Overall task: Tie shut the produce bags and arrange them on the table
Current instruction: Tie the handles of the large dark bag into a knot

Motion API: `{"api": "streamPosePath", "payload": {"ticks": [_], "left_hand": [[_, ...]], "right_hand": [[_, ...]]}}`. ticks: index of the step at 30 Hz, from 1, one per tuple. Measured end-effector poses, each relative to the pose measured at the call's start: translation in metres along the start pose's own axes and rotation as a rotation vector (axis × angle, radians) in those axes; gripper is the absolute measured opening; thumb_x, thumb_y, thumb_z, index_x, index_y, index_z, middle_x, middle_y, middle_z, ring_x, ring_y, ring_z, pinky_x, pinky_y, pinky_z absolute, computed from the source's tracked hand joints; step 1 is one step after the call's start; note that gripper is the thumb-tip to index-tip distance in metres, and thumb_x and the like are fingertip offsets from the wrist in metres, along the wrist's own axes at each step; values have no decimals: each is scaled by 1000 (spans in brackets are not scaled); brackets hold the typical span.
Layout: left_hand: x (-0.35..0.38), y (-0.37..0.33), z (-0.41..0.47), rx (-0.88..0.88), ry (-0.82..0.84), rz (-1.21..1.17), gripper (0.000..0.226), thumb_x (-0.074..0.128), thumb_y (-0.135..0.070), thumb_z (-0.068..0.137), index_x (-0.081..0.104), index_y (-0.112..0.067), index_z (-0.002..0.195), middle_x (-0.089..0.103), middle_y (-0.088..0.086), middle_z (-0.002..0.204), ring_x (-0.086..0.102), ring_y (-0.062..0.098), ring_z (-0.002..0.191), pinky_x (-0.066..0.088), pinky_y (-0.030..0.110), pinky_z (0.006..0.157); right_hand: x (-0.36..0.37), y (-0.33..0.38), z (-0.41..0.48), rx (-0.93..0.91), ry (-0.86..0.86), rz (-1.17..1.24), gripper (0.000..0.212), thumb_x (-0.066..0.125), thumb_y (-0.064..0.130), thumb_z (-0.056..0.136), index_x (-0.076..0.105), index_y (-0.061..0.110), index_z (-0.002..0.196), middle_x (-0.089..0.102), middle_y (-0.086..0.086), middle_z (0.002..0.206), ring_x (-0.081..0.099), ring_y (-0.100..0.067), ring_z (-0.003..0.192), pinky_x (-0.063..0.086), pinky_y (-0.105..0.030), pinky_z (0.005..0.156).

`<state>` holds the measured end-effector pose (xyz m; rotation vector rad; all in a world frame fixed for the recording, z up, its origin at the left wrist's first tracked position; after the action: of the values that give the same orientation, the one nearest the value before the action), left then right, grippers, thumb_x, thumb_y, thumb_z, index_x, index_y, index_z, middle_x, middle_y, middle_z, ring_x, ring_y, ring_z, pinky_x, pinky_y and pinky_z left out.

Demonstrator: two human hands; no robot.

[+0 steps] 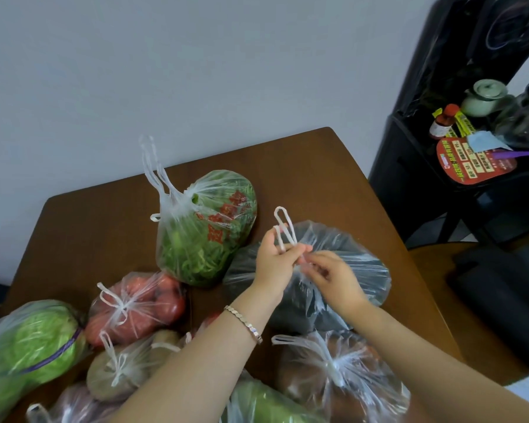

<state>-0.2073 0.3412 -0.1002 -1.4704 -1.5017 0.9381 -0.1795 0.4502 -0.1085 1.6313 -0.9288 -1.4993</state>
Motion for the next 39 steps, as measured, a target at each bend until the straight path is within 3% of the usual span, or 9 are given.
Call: {"api": "streamPosePath", "payload": {"ticks": [4,7,10,14,20,23,29,36,39], "left_hand": [[1,-5,-7,16,-14,44,33,60,-4,84,49,-16,113,70,12,94,65,4,66,49,11,57],[-4,-20,-8,106,-52,233,23,56,-8,88,55,-14,110,64,7,96,63,14,81,50,15,66],[-3,-51,-12,337,-80,597,19,50,-15,92,61,-15,108,52,2,92,52,9,79,41,7,65],[17,-68,-14,446,58,742,19,56,-13,88,69,-10,102,55,-4,88,49,0,76,38,2,70],[32,-60,9,282,124,653,14,74,-14,74,66,-20,65,69,1,67,65,13,63,53,21,68],[30,-47,18,236,88,673,12,72,-15,76,61,-17,73,64,-3,68,62,10,64,54,25,67],[23,-11,7,395,238,898,20,51,-27,92,57,-14,106,62,2,99,54,5,87,39,6,73],[5,-4,6,439,164,912,24,61,-23,86,70,-2,80,44,-9,65,45,9,65,31,9,60],[6,2,7,378,151,881,24,62,-26,85,72,-4,85,51,-2,71,48,11,68,31,14,62]], "right_hand": [[1,3,6,11,-72,14,16,54,16,90,69,21,87,55,11,72,49,-4,70,37,-13,66],[1,-27,7,307,-139,366,24,52,16,91,66,18,72,54,6,58,47,1,44,37,-9,45],[8,-41,6,530,-182,507,29,52,11,88,59,10,60,49,-2,56,42,-10,47,36,-21,47],[14,-15,18,307,-28,212,29,49,10,89,55,-3,63,42,-8,54,34,-15,48,31,-25,49],[14,-2,12,65,103,16,28,54,14,88,56,-1,64,42,8,54,38,-6,47,34,-15,50],[14,-12,13,184,64,291,32,56,17,88,56,0,61,43,3,49,37,-4,39,34,-16,48],[16,-38,14,416,4,604,30,49,17,92,59,6,66,44,3,46,36,-6,42,33,-14,44],[16,-58,11,522,-118,629,36,56,27,89,66,-5,78,48,-8,57,41,-14,52,36,-25,56],[16,-64,9,566,-173,553,31,59,27,87,66,9,63,50,-1,51,42,-9,46,37,-19,49]]}}
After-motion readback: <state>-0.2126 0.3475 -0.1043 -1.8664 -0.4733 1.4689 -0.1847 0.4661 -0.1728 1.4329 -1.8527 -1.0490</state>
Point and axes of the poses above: each hand's wrist, its own z-axis towards the middle knuckle, its own x-axis out of the palm, y = z × x, the point moved 10 cm from there along z, towards the middle knuckle
